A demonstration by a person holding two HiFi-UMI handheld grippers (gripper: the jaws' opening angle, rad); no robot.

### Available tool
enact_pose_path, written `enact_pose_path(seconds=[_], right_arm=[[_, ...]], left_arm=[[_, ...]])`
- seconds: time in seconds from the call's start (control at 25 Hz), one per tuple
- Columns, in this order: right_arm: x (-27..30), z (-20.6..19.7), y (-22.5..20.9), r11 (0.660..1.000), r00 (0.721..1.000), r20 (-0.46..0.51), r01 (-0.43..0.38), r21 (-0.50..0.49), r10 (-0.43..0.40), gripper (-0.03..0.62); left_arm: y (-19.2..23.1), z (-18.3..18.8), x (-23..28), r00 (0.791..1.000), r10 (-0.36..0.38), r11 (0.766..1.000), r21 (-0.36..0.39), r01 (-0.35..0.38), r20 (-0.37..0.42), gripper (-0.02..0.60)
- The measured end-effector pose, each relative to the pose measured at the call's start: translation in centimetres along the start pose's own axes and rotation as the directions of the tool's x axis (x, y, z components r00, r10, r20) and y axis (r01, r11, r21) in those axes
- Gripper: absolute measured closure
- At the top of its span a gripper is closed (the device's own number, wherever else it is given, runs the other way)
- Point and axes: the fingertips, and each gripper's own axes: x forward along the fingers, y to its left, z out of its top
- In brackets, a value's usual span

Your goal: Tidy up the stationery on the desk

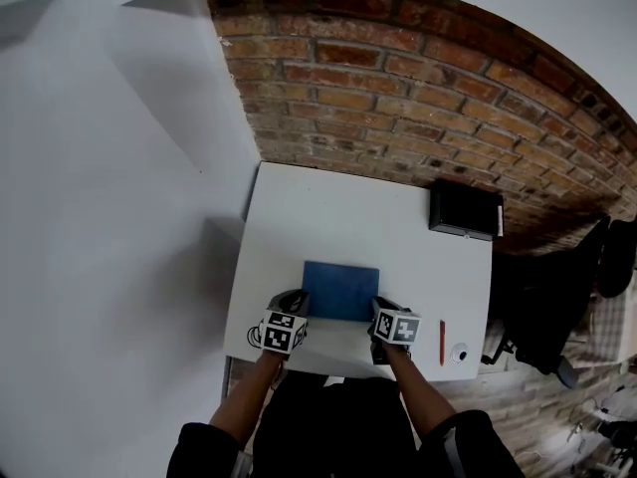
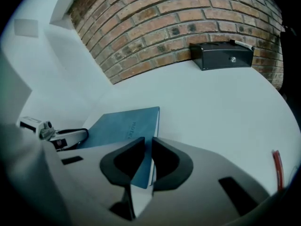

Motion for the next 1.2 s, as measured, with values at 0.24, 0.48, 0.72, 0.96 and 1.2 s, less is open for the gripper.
enact_pose_path(seconds=[0.24, 0.48, 0.72, 0.96, 1.2], right_arm=[[0.3, 0.0, 0.6, 0.999, 1.0, 0.006, -0.009, -0.032, 0.009, 0.528], [-1.3, 0.8, 0.4, 0.998, 0.989, 0.143, 0.02, 0.055, -0.028, 0.517], [-3.2, -1.1, 1.2, 0.969, 0.987, 0.154, 0.013, 0.246, -0.052, 0.516], [-3.2, -5.4, 2.5, 0.922, 0.994, 0.103, -0.02, 0.386, -0.022, 0.503], [-1.7, -6.9, 6.0, 0.933, 0.994, 0.055, -0.109, 0.343, 0.096, 0.444]], left_arm=[[0.6, -1.0, -0.2, 0.999, 0.024, 1.0, -0.012, -0.024, -0.028, 0.512], [1.5, -0.1, 0.0, 0.999, 0.027, 0.995, 0.099, -0.025, -0.022, 0.512], [1.1, 3.5, 3.0, 0.998, -0.044, 0.951, 0.305, 0.052, -0.034, 0.472], [-1.3, 4.7, 6.8, 0.978, -0.144, 0.872, 0.448, 0.196, -0.148, 0.375], [-1.6, 4.5, 9.0, 0.959, -0.196, 0.857, 0.439, 0.268, -0.204, 0.364]])
